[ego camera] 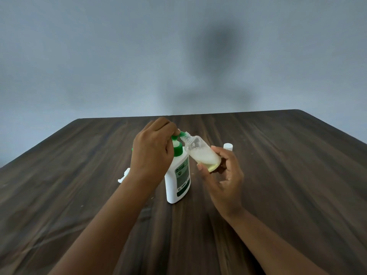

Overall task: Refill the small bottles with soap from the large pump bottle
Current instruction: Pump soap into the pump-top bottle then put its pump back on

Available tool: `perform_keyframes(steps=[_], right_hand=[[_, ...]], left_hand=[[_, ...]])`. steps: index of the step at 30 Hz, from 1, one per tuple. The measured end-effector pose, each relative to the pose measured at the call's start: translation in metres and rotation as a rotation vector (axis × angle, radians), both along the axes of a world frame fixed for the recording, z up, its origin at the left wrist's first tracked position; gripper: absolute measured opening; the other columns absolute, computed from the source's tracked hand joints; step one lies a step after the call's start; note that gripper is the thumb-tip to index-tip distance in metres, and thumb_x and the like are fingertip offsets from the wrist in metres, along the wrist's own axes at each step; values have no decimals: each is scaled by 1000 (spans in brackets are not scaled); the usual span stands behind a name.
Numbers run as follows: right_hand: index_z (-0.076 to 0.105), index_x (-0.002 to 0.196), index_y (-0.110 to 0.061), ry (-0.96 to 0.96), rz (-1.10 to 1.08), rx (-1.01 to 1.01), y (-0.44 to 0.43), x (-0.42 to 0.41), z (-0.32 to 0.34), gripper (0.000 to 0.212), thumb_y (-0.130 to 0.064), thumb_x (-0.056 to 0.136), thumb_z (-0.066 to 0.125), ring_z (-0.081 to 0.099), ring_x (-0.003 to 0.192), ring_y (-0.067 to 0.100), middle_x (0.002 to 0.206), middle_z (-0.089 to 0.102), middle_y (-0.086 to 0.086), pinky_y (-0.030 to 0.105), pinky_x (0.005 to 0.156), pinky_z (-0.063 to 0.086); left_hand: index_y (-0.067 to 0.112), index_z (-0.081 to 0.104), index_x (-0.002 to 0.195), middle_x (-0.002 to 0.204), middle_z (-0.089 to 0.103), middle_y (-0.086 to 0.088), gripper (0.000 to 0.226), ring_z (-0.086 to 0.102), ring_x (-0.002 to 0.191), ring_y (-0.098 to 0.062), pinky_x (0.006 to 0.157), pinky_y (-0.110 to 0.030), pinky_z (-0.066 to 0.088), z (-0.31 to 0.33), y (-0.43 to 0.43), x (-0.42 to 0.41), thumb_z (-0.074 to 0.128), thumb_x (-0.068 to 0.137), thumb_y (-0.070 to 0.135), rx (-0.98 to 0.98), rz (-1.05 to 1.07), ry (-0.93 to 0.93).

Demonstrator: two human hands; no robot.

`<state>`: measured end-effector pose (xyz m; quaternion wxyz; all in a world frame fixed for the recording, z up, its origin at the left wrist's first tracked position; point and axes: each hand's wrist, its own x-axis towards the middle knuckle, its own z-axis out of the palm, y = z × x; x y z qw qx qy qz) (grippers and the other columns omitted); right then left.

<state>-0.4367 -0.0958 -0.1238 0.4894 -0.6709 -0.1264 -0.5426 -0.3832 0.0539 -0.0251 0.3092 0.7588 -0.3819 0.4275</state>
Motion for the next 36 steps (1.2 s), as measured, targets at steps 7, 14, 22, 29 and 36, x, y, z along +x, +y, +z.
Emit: perform_keyframes(steps=[7,14,22,29,36], right_hand=[[55,117,-13,6,-18,-8,0,0,-3,38,-23,84,71,62,98,12,108,58,-11,23,72,57],[54,117,-18,10,-17,3,0,0,-1,38,-26,84,71,63,99,10,111,57,-18,23,70,58],[53,117,-18,35,-2,18,1,-1,-1,39,-35,86,69,63,104,11,110,58,-12,20,75,57],[54,114,-12,34,-20,10,1,-2,-5,41,-36,85,71,63,99,12,108,59,0,17,73,56],[55,113,-12,26,2,12,2,-2,-1,36,-25,83,71,64,97,11,106,60,-1,16,73,55]], left_hand=[[3,61,65,68,61,-5,26,55,59,-24,55,-35,43,-6,-4,2,36,68,-3,-41,33,-7],[7,63,69,73,64,-2,26,46,70,-11,73,-22,29,-10,-4,0,45,67,-11,-48,104,-38],[8,61,65,70,63,0,28,50,63,-15,73,-22,28,-4,-5,4,35,70,1,-23,106,-67],[8,59,63,66,59,-1,23,47,62,-14,73,-24,31,-8,-9,3,38,69,0,-48,102,-50],[11,57,59,61,57,3,23,34,52,-12,72,-27,31,15,-7,10,40,62,-4,61,107,-56]])
